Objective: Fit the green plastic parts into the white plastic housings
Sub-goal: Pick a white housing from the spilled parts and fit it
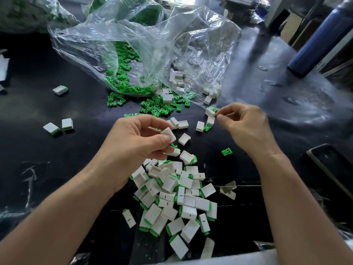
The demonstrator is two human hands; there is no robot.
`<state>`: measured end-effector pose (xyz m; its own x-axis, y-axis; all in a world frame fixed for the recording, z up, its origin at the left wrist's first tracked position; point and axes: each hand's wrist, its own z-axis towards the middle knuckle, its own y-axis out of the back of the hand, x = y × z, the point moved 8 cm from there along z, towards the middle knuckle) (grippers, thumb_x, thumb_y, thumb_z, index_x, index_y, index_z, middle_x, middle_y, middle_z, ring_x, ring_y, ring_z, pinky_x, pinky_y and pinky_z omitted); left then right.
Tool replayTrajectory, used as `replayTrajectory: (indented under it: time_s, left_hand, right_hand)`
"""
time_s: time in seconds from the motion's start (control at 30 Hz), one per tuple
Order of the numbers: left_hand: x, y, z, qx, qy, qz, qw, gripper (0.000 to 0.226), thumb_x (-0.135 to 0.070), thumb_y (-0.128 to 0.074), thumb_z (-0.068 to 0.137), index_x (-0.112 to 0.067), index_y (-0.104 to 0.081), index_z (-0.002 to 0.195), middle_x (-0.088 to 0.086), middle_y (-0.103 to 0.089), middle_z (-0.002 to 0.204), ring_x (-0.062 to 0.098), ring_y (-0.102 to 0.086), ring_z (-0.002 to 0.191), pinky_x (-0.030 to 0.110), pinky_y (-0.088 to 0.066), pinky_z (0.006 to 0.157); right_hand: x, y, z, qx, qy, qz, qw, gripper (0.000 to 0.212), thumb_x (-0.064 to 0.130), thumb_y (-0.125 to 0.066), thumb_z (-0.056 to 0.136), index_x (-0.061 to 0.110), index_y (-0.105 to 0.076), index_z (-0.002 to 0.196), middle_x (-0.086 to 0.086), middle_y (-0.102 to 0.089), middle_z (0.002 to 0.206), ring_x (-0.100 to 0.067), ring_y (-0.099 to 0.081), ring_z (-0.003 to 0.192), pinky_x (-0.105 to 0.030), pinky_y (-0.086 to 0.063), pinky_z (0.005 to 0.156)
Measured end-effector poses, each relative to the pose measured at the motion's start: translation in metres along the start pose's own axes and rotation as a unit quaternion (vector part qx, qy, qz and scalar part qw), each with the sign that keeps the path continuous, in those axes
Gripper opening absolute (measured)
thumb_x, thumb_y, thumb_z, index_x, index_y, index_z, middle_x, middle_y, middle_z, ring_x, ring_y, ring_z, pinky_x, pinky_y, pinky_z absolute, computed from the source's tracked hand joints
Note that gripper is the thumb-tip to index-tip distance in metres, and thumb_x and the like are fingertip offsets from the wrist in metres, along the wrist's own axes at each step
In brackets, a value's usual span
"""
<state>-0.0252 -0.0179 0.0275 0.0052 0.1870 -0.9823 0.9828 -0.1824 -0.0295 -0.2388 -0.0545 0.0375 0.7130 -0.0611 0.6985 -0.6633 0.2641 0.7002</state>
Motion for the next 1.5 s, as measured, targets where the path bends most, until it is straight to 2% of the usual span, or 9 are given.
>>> replayTrajectory:
  time_s: [0.13, 0.33, 0.53, 0.83, 1.03, 1.13, 1.23, 1.33, 1.5]
  left_hand:
    - [-0.001, 0.0, 0.0, 0.004, 0.0, -0.014, 1.0, 0.023, 0.006, -0.063, 0.077, -0.014, -0.07, 0.085, 0.009, -0.072, 0.071, 0.019, -0.069, 0.06, 0.019, -0.053, 0.05]
    - [-0.001, -0.001, -0.001, 0.007, 0.005, -0.016, 1.0, 0.022, 0.006, -0.061, 0.08, -0.015, -0.069, 0.078, 0.01, -0.072, 0.073, 0.02, -0.069, 0.06, 0.021, -0.054, 0.049]
    - [0.0, -0.001, -0.001, 0.012, 0.011, -0.014, 1.0, 0.013, 0.002, -0.063, 0.079, -0.011, -0.065, 0.079, 0.011, -0.072, 0.073, 0.019, -0.069, 0.058, 0.023, -0.055, 0.049]
    - [-0.001, 0.0, -0.001, 0.008, -0.007, 0.017, 1.0, 0.009, 0.001, -0.068, 0.072, -0.007, -0.067, 0.077, 0.003, -0.066, 0.06, 0.011, -0.061, 0.05, 0.018, -0.049, 0.045]
    - [-0.003, 0.001, 0.0, -0.001, -0.018, -0.007, 1.0, 0.022, 0.007, -0.062, 0.077, -0.014, -0.07, 0.082, 0.003, -0.065, 0.065, 0.011, -0.063, 0.054, 0.018, -0.052, 0.052]
    - [-0.003, -0.002, -0.001, 0.009, -0.011, -0.009, 1.0, 0.025, 0.011, -0.058, 0.081, -0.011, -0.069, 0.081, 0.004, -0.068, 0.064, 0.012, -0.066, 0.057, 0.017, -0.053, 0.053]
    - [-0.002, -0.004, -0.001, 0.016, -0.002, -0.022, 1.0, 0.021, 0.011, -0.057, 0.08, -0.008, -0.067, 0.079, 0.005, -0.069, 0.064, 0.015, -0.068, 0.059, 0.019, -0.055, 0.054]
    - [-0.001, -0.005, -0.001, 0.015, 0.007, -0.04, 0.999, 0.015, 0.007, -0.059, 0.08, -0.007, -0.065, 0.078, 0.009, -0.07, 0.069, 0.017, -0.069, 0.059, 0.021, -0.056, 0.053]
    - [0.0, -0.005, 0.0, 0.016, 0.014, -0.048, 0.999, 0.013, 0.006, -0.058, 0.081, -0.007, -0.062, 0.079, 0.011, -0.071, 0.072, 0.017, -0.069, 0.059, 0.021, -0.055, 0.051]
  right_hand:
    - [0.002, -0.016, -0.004, 0.042, 0.013, -0.049, 0.998, 0.013, 0.018, -0.064, 0.084, 0.03, -0.07, 0.082, 0.017, -0.056, 0.067, -0.006, -0.055, 0.068, -0.021, -0.045, 0.077]
    - [0.0, -0.034, -0.004, 0.101, 0.015, -0.147, 0.984, 0.027, 0.016, -0.061, 0.088, 0.027, -0.065, 0.112, 0.003, -0.055, 0.092, -0.019, -0.055, 0.093, -0.029, -0.043, 0.088]
    - [-0.001, -0.034, -0.002, 0.089, 0.025, -0.16, 0.983, 0.016, 0.015, -0.063, 0.085, 0.023, -0.067, 0.098, 0.003, -0.052, 0.088, -0.017, -0.052, 0.085, -0.025, -0.039, 0.077]
    - [-0.002, -0.035, -0.001, 0.108, 0.017, -0.166, 0.98, 0.012, 0.017, -0.067, 0.081, 0.025, -0.059, 0.086, 0.001, -0.055, 0.092, -0.023, -0.056, 0.093, -0.031, -0.045, 0.085]
    - [-0.005, -0.034, -0.002, 0.119, -0.005, -0.162, 0.98, 0.024, 0.02, -0.068, 0.082, 0.018, -0.063, 0.106, -0.001, -0.059, 0.097, -0.022, -0.056, 0.099, -0.033, -0.043, 0.093]
    - [-0.005, -0.032, -0.002, 0.121, -0.007, -0.17, 0.978, 0.012, 0.023, -0.069, 0.081, 0.021, -0.06, 0.089, 0.001, -0.055, 0.091, -0.021, -0.055, 0.096, -0.03, -0.043, 0.087]
    - [-0.006, -0.028, -0.002, 0.116, -0.007, -0.17, 0.979, 0.018, 0.025, -0.07, 0.08, 0.021, -0.053, 0.075, 0.001, -0.057, 0.086, -0.02, -0.054, 0.087, -0.028, -0.042, 0.077]
    - [0.0, -0.02, -0.003, 0.084, 0.002, -0.12, 0.989, 0.023, 0.024, -0.072, 0.078, 0.024, -0.052, 0.067, 0.005, -0.057, 0.072, -0.013, -0.053, 0.071, -0.022, -0.039, 0.067]
    - [0.034, -0.023, -0.02, 0.117, 0.058, 0.153, 0.98, 0.027, 0.004, -0.07, 0.077, 0.029, -0.064, 0.071, 0.012, -0.064, 0.064, -0.003, -0.059, 0.064, -0.02, -0.049, 0.065]
